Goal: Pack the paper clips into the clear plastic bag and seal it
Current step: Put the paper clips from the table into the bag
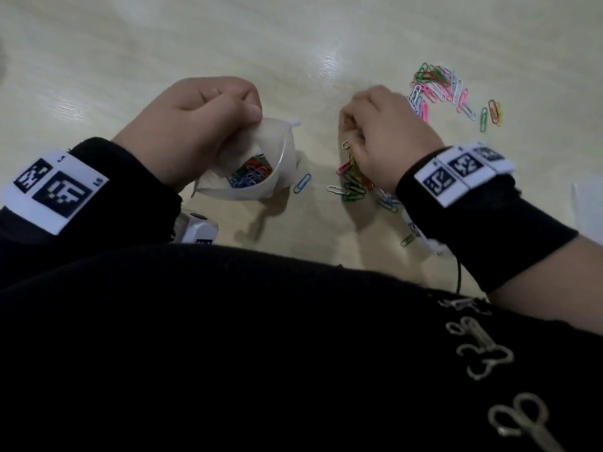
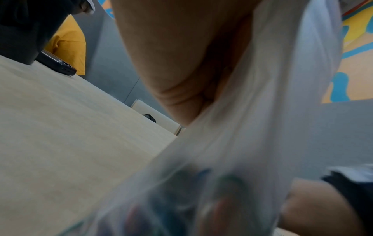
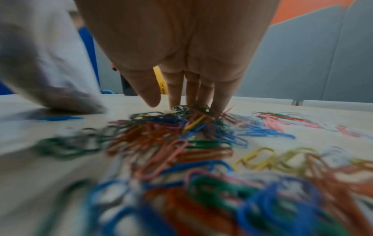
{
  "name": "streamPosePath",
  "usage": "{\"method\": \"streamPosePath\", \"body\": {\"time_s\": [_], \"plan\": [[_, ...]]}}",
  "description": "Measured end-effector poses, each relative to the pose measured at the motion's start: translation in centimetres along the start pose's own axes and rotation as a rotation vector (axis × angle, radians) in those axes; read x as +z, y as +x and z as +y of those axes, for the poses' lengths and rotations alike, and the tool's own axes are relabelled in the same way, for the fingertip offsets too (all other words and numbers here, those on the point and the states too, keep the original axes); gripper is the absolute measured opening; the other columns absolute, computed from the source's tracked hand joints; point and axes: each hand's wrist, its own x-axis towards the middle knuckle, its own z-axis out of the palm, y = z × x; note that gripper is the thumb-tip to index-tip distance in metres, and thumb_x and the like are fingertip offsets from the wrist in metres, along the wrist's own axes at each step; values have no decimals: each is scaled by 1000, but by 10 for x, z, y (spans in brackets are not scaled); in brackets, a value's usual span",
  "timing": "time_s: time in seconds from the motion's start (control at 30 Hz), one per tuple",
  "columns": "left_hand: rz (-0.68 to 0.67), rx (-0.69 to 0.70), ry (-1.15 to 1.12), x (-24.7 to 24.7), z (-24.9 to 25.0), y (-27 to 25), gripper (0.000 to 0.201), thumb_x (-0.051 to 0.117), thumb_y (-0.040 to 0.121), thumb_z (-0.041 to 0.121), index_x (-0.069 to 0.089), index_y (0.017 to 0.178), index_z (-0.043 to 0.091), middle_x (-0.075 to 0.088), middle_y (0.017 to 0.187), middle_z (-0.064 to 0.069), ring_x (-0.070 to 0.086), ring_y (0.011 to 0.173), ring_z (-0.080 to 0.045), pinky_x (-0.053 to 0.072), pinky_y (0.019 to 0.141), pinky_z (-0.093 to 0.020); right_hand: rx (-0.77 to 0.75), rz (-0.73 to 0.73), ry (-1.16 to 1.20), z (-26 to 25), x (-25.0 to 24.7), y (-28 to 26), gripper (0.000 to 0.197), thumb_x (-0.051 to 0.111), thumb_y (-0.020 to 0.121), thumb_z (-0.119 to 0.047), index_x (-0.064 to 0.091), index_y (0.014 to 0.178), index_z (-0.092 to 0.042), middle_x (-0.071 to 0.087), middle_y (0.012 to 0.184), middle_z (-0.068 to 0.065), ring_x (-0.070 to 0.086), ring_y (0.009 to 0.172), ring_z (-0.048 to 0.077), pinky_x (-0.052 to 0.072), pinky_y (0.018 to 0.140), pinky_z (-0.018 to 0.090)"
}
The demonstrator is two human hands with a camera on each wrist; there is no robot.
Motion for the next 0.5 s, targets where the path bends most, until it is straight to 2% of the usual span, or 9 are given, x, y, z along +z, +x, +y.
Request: {"method": "streamPosePath", "body": {"time_s": [0.07,0.17,0.3,0.37,0.43,0.5], "plan": [[27,10,-31,0,0,1,30,43,80,16,43,50,18,35,39,10,28,39,-10,21,40,-18,-22,-51,-29,-4,3,-12,30,51,89,-26,59,114,-13,51,122,13,48,112,36,41,96,41],[55,23,-72,2,1,2,29,42,80,13,42,51,18,36,38,10,27,38,-10,21,40,-17,-103,-63,-64,-17,3,-14,40,56,83,-38,58,116,-15,52,119,12,49,108,35,44,93,44],[94,28,-105,5,0,1,32,42,80,12,44,49,19,36,37,10,26,37,-11,20,41,-17,-185,-65,-116,-39,14,-9,51,63,76,-53,56,114,-21,52,117,10,48,106,33,40,87,42],[112,27,-95,7,-1,1,33,41,82,12,44,49,20,37,37,10,28,36,-10,21,39,-16,-227,-78,-122,-46,22,-11,43,60,78,-48,60,110,-20,55,109,12,51,100,35,39,81,42],[112,31,-82,8,-2,1,33,41,82,13,44,49,20,38,37,8,28,37,-10,22,40,-16,-223,-74,-102,-45,26,-13,36,47,81,-42,64,100,-16,59,97,15,55,89,36,39,74,42],[98,33,-81,11,-4,2,33,42,81,15,45,48,20,38,37,8,27,38,-13,22,41,-18,-193,-92,-119,-39,21,-17,38,40,82,-41,65,93,-15,60,94,13,56,89,36,39,75,42]]}}
